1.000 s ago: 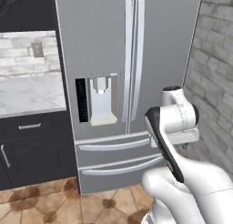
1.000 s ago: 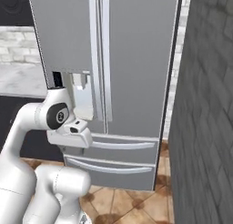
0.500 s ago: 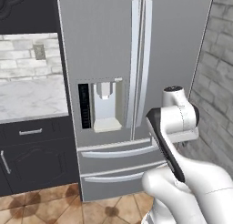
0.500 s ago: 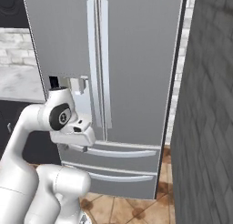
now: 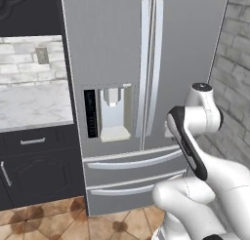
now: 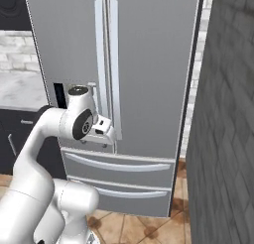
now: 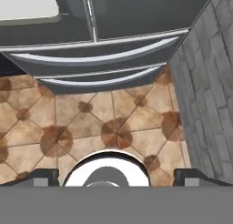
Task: Place one of the steaks on the plate and the other in the bowl. Then place the bowl in the fridge.
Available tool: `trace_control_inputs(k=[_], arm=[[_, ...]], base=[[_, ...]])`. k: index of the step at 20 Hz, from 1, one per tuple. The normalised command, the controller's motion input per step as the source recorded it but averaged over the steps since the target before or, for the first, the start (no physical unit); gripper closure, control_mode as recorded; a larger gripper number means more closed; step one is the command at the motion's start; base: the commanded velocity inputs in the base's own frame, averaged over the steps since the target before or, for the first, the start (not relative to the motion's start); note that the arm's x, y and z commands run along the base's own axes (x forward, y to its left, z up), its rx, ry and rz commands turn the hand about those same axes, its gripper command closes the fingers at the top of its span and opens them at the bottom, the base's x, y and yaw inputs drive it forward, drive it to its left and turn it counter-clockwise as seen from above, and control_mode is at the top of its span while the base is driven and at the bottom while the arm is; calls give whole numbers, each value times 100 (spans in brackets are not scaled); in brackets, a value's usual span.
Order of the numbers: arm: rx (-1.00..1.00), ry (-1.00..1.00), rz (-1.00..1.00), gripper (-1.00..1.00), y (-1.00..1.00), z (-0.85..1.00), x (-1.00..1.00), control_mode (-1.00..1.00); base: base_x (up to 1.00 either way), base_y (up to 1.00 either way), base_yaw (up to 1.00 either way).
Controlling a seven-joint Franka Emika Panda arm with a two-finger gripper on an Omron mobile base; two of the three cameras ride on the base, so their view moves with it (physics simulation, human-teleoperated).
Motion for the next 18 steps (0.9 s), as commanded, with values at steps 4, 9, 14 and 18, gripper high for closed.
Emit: trace_control_inputs(k=[4,9,14,18], arm=[[5,-29,-15,-100,20,45,28,-100],[0,-30,-3,-100,0,40,31,-100],[0,-22,4,-100,0,53,40,-100],[-9,-20,10,-100,0,47,3,-100]], base=[[0,0,0],[0,0,0],[0,0,0],[0,0,0]])
